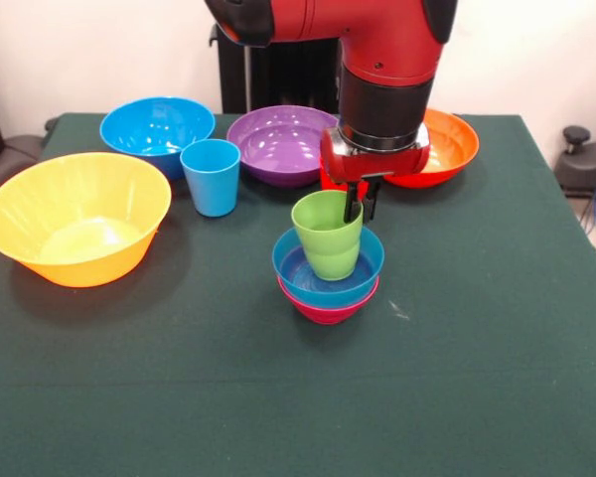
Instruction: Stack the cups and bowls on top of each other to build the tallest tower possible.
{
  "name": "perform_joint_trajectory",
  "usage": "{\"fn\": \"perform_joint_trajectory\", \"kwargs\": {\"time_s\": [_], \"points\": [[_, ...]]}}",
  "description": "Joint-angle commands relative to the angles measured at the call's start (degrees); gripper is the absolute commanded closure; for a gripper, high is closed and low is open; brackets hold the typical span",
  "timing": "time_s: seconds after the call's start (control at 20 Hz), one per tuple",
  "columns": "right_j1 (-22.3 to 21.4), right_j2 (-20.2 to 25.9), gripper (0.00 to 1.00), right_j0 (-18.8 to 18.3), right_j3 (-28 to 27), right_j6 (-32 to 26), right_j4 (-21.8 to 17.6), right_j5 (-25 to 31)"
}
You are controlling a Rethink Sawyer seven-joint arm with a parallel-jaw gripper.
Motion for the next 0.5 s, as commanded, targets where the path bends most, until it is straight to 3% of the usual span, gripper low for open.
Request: {"fn": "perform_joint_trajectory", "kwargs": {"time_s": [0.05, 0.5], "points": [[1.5, 2.0, 1.0, 0.7, -3.5, -17.0, -6.9, 4.0], [1.0, 2.0, 1.0, 0.9, -4.3, -17.0, -6.9, 4.5]]}}
